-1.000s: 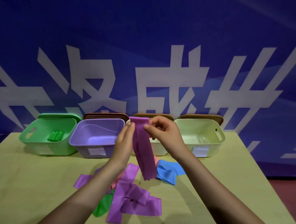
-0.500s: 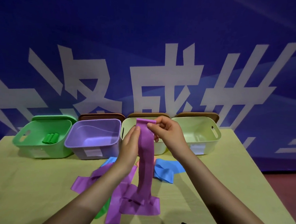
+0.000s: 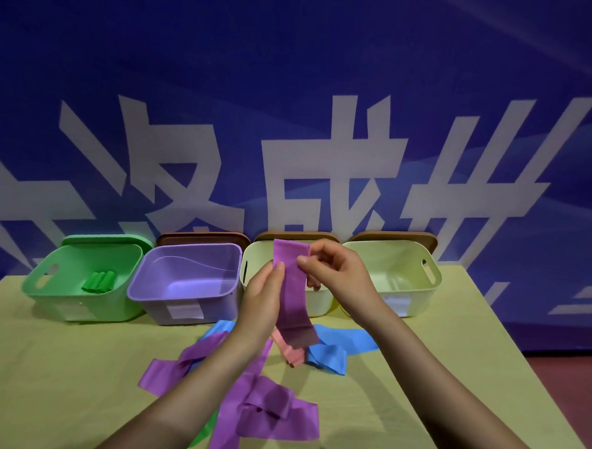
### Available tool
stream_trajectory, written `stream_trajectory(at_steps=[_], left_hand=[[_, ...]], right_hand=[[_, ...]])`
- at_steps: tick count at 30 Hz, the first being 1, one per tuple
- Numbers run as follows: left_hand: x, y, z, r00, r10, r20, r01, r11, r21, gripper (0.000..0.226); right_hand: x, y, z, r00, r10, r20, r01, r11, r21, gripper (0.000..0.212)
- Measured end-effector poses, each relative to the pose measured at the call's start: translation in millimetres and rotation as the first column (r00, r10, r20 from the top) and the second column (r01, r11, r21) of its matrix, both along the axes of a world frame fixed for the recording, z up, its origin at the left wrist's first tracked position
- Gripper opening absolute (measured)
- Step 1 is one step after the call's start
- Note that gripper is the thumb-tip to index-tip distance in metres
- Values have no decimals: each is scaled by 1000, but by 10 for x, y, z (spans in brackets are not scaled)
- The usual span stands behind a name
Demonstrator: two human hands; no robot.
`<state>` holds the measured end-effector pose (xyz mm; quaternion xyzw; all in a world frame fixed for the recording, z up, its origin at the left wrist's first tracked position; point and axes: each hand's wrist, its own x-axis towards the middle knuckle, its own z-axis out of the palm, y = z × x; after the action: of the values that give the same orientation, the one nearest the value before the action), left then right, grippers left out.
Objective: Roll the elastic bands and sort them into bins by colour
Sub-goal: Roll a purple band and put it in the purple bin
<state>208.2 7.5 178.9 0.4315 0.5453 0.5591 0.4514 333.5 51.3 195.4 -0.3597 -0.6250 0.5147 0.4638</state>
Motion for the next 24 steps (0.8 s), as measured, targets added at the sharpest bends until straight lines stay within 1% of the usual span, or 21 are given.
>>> stream_trajectory(at_steps=[3, 6, 8, 10, 13, 16, 18, 20, 21, 22, 24], left_hand=[[-19, 4, -24, 999, -3, 34, 4, 1000, -29, 26], [-44, 2, -53, 997, -20, 72, 25, 997, -70, 27], [-34, -5, -92, 996, -43, 81, 50, 995, -87, 27], [-14, -19, -120, 988, -55, 141, 70, 992, -106, 28], [25, -38, -91, 959, -34, 281, 73, 989, -130, 24], [34, -29, -58, 937, -6, 350, 59, 988, -141, 21], [25, -16, -45, 918, -1, 396, 63, 988, -143, 28], [17, -26, -20, 913, -19, 406, 86, 985, -149, 39], [23, -34, -7, 913, -31, 407, 97, 985, -144, 42], [21, -31, -17, 918, -30, 395, 89, 987, -132, 40], [22, -40, -32, 942, -4, 336, 37, 995, -92, 28]], right_hand=[[12, -45, -29, 999, 18, 31, -18, 1000, -2, 15], [16, -78, -38, 999, -26, -22, 26, 1000, -4, 12], [22, -75, -29, 997, -54, -63, 55, 998, 14, 18], [34, -56, -15, 996, -60, -62, 64, 996, 61, 25], [78, -42, -16, 998, -41, 47, 32, 985, 167, 33], [174, -4, -50, 974, -72, 215, -5, 942, 336, 30], [232, 23, -59, 948, -86, 307, -53, 908, 416, 30], [260, 37, -65, 927, -99, 363, -85, 884, 459, 30], [263, 39, -68, 918, -106, 382, -98, 873, 477, 29], [264, 40, -71, 912, -113, 395, -109, 861, 497, 28], [262, 37, -78, 908, -110, 405, -130, 844, 521, 27]])
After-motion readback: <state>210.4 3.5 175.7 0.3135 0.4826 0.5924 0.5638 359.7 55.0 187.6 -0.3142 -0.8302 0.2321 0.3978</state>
